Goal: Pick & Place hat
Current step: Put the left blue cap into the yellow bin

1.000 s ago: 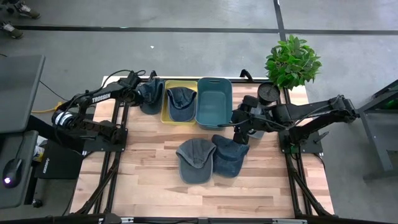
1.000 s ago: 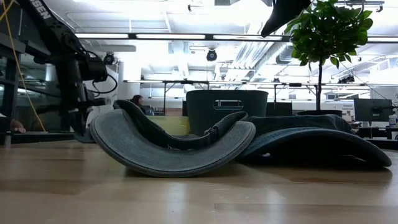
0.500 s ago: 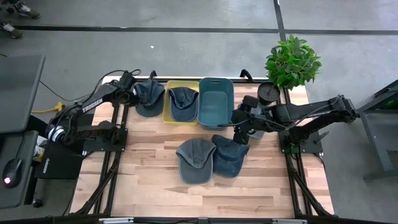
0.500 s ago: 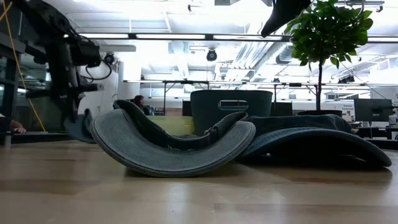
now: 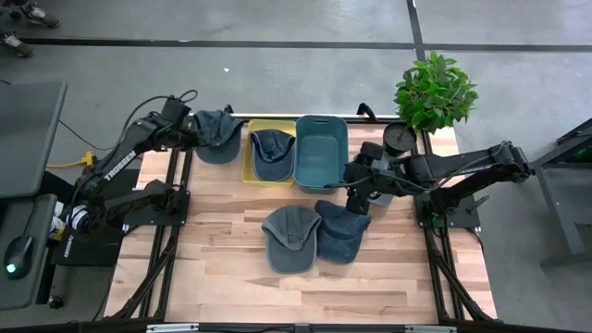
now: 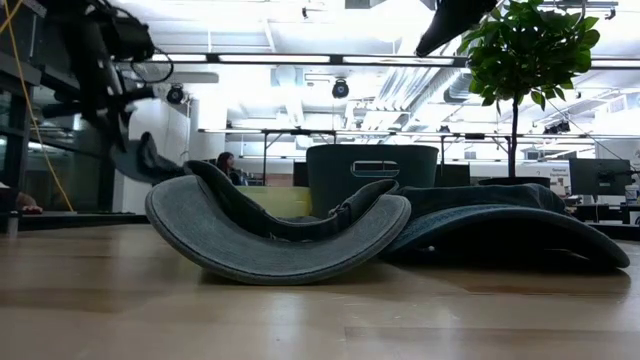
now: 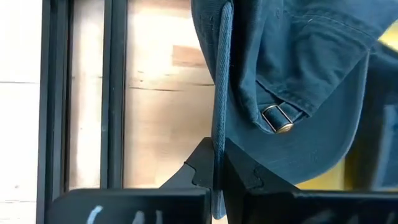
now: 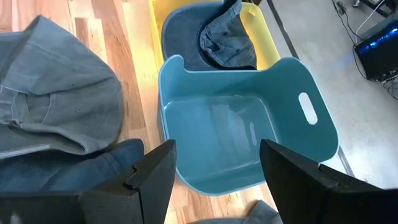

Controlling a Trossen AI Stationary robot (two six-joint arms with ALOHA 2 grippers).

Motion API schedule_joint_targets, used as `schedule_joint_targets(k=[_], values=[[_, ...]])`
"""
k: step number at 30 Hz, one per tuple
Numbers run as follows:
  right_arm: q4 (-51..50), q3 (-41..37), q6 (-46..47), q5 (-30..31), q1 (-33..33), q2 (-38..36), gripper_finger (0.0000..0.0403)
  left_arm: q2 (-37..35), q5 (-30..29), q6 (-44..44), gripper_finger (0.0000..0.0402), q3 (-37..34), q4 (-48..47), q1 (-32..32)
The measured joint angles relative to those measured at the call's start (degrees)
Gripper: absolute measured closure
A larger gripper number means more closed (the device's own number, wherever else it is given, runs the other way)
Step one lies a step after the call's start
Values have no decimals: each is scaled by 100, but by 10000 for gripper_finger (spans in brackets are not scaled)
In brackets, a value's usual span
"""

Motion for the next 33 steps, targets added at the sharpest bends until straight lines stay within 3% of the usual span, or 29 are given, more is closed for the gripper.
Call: schedule_joint_targets(k=[6,14,21,33], values=[[330,0,-465,-1,1,0,176,-56,398,85,398,525,-204,-2],[673,0,-1516,1,-2,0,176,-56,1402,-27,398,851,-64,-2],[1244,0,-2637,163,1,0,176,-59,1895,-133,398,912,21,-4],[1794,0,-3489,2,-166,40,176,-61,2597,-467,398,912,651,-4]])
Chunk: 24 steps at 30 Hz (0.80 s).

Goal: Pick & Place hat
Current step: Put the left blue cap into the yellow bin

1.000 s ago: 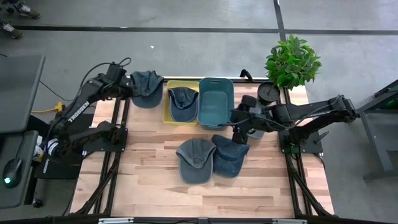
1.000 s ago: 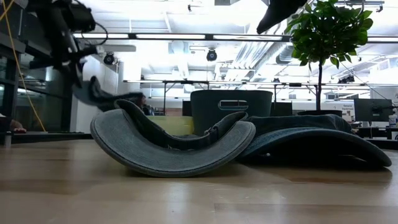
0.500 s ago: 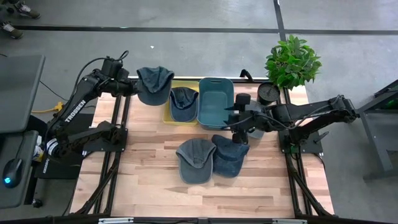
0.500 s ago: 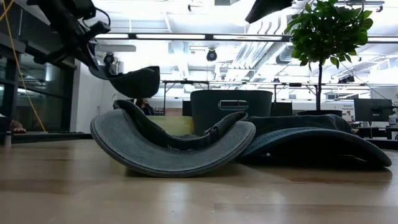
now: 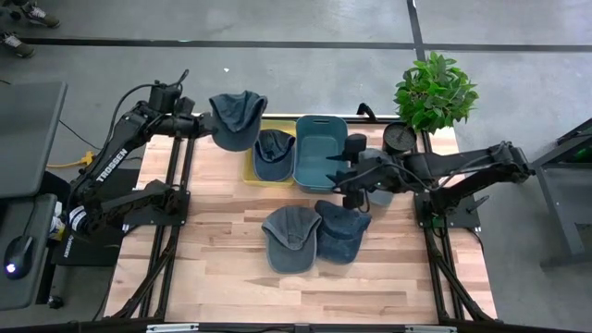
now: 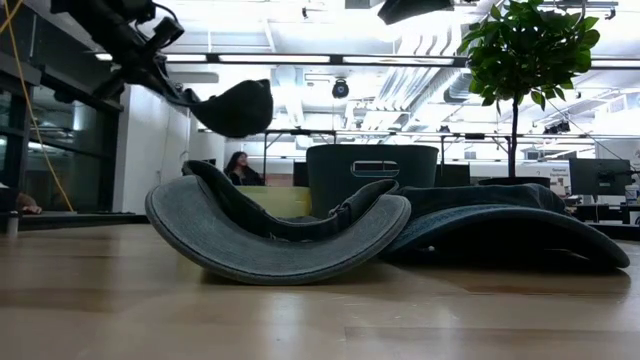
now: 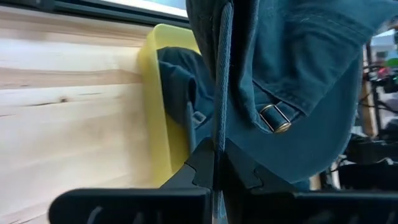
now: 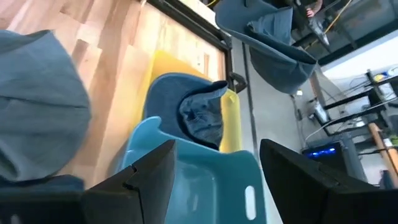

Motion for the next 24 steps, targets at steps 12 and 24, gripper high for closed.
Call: schedule_joint_targets(k=[12,24], values=[[1830,-4,-2477,-587,-305,911,176,-2,475,-187,398,2,347,-323],[3833,-4,-4990,-656,-481,1885,176,2,199,-474,398,2,588,-1162]])
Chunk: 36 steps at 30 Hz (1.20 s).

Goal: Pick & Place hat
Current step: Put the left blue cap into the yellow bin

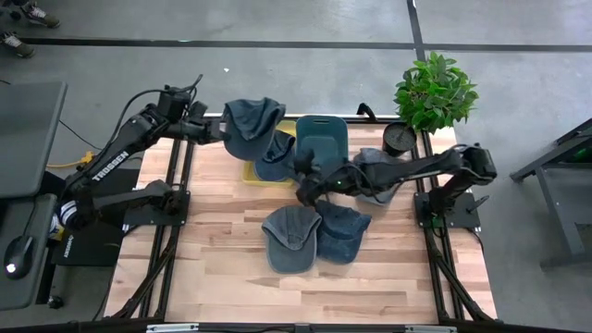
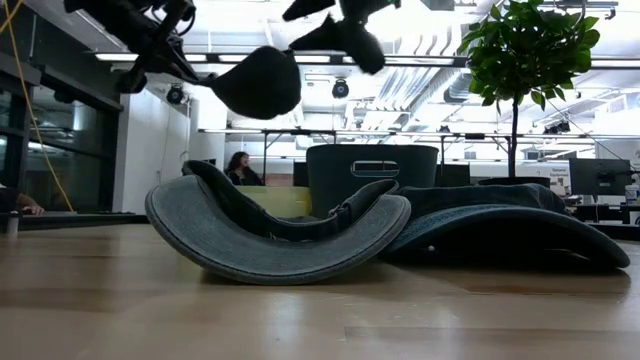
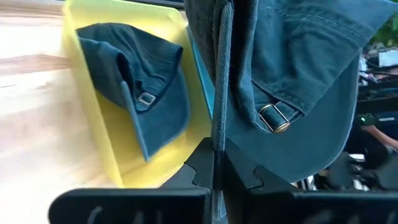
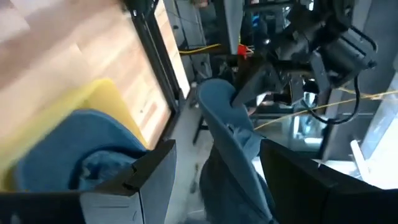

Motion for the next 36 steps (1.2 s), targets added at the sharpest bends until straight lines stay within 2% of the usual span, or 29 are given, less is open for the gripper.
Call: schedule_joint_targets(k=[6,17,24,36], values=[[623,0,-223,223,-254,261,176,52,-124,-87,398,2,16,-304],[648,0,-37,-228,-493,283,177,393,-94,-38,398,2,228,-422],[646,2,45,-213,-596,377,186,581,29,28,398,2,367,-422],[707,2,1242,-546,-648,410,215,592,89,31,398,2,468,-422]])
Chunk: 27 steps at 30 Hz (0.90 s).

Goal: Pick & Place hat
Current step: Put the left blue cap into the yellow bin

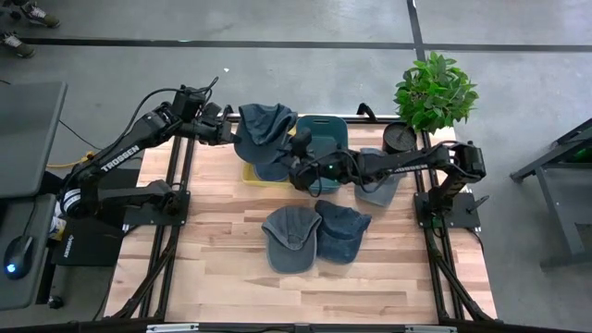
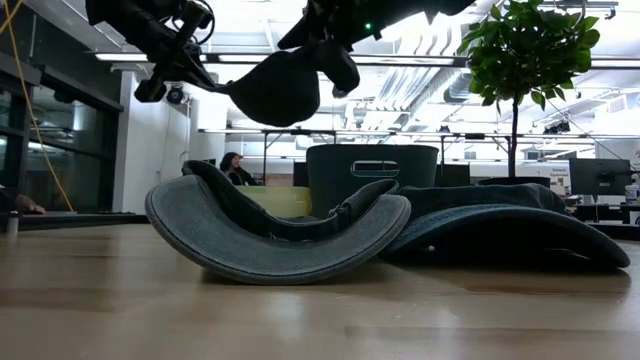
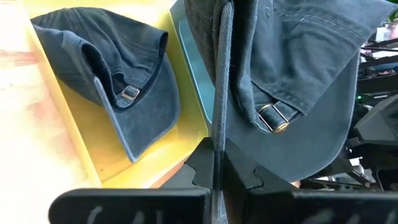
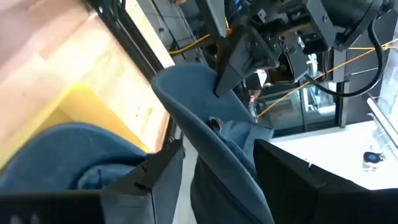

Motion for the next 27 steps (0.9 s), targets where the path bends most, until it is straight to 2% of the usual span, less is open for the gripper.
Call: schedule_joint_targets(k=[6,17,22,27], values=[[21,0,340,149,0,0,260,0,127,1,398,0,-4,0],[-73,-2,350,449,92,0,389,-2,188,1,393,0,-26,8],[-130,-2,460,530,208,0,396,-4,238,1,370,0,95,4],[-167,-2,528,618,198,0,399,-4,361,7,364,0,356,7]])
